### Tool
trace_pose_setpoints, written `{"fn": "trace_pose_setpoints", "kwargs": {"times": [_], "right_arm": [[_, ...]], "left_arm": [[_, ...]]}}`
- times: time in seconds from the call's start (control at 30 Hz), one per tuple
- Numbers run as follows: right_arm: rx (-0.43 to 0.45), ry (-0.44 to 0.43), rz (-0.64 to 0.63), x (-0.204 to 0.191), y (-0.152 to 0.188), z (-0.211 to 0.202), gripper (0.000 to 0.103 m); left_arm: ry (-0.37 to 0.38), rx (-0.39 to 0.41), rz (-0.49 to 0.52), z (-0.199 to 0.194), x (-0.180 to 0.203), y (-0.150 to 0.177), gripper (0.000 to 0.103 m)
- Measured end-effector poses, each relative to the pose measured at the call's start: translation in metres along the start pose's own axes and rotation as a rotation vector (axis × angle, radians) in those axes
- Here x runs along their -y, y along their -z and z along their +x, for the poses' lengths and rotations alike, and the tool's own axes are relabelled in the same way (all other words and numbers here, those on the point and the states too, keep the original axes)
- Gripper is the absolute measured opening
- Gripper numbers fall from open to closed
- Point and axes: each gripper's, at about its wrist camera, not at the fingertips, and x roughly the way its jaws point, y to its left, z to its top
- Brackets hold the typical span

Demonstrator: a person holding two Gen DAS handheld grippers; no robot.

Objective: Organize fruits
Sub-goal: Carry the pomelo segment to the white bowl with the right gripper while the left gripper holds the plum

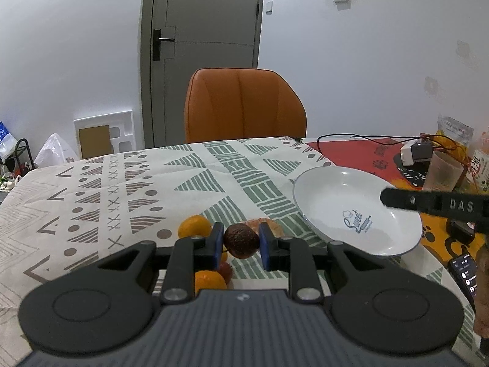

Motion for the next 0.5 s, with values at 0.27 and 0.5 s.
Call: {"fn": "trace_pose_setpoints", "kwargs": {"times": [0.27,0.5], "right_arm": [[-0.062,-0.032,-0.007,-0.003,0.019,-0.012,0.022],[-0.103,-0.016,-0.032,-0.011,0.036,-0.017,0.043]], "left_arm": [[-0.014,0.002,-0.018,-0.008,-0.007,0.005,0.023],[-0.016,0.003,-0.038,-0.018,-0.011,0.013,0.023]]}}
